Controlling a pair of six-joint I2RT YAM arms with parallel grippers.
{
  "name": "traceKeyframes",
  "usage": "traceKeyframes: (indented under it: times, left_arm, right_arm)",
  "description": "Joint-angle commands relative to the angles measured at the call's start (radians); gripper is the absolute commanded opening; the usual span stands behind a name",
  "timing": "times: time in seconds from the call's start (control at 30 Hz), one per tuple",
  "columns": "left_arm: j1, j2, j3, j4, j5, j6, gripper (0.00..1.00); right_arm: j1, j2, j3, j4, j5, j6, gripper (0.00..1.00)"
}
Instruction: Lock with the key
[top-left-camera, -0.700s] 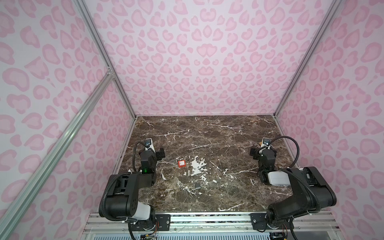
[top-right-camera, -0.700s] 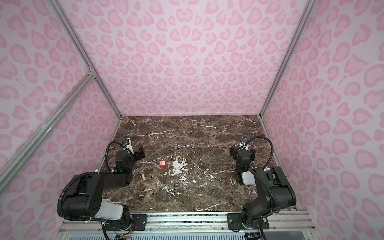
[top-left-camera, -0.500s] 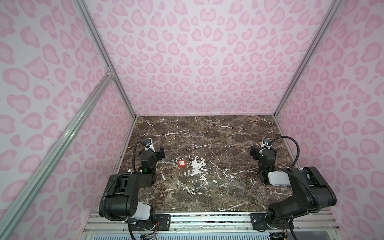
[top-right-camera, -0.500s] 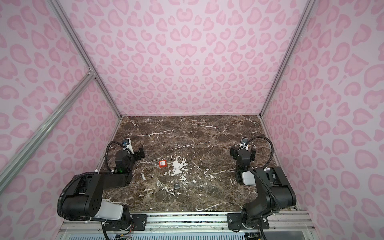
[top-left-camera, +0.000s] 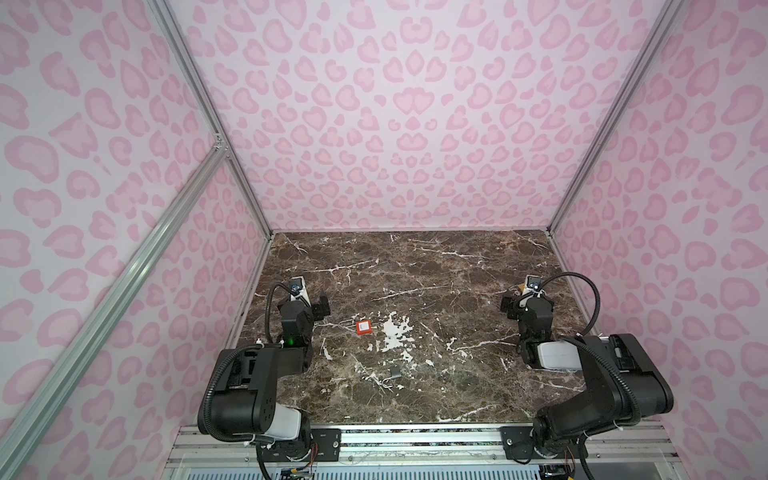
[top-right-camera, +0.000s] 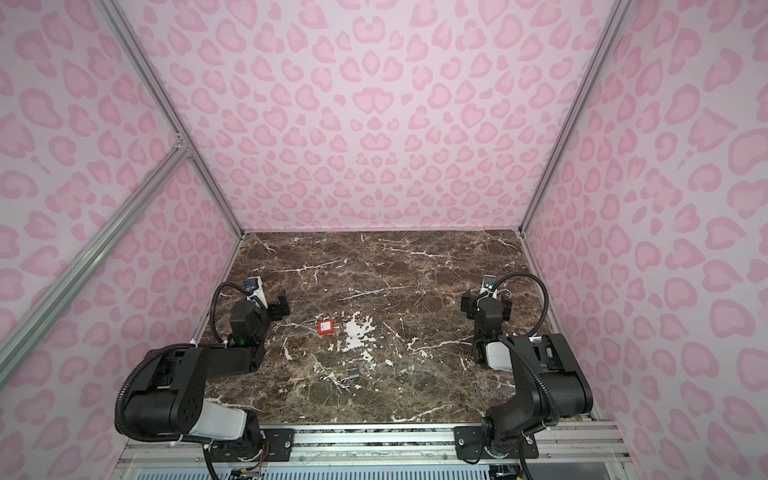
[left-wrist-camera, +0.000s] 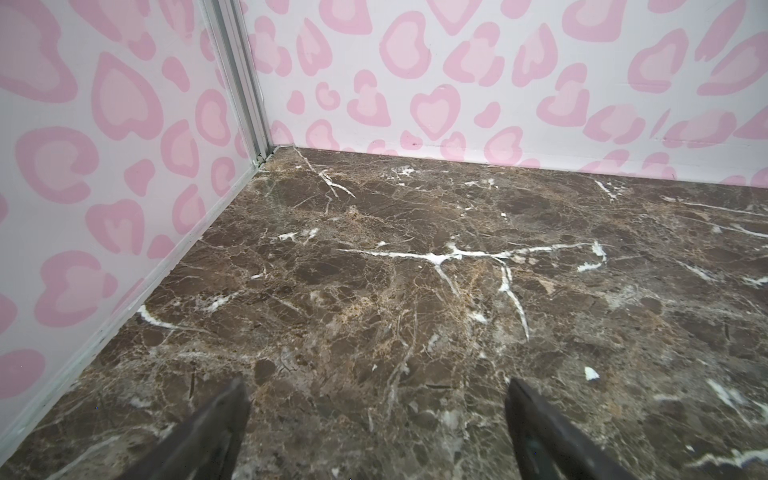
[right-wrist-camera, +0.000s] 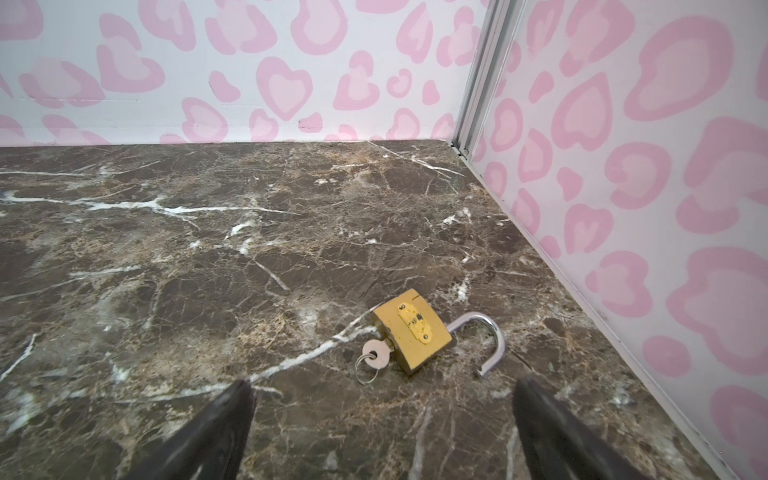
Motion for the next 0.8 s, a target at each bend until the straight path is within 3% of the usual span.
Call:
traceKeyframes:
  times: [0.0,0.6,0.7,0.77]
  left_arm:
    - [0.001,0.0,0.001,0.025,-0.001,-0.004,0.97]
    - [0.005,-0.003,-0.002,0.03,0.004,-0.004,0.97]
    - [-0.016,-0.076,0.044,-0.1,-0.131,-0.03,0.97]
    - [-0.021,-0.157,0.083,-0.24,-0.2,-0.056,0.97]
  right_arm:
    - [-0.006,-0.001,0.005,0.005,-0.015,0.009,0.99]
    - [-0.013,-0.004,0.004,0.005,-0.039,0.005,0.99]
    - [-0.009,-0.037,0.01,-0.005,-0.083,-0.027,0.99]
    - [0.01,-0.098,0.039,-0.125,-0.081,-0.038,0.99]
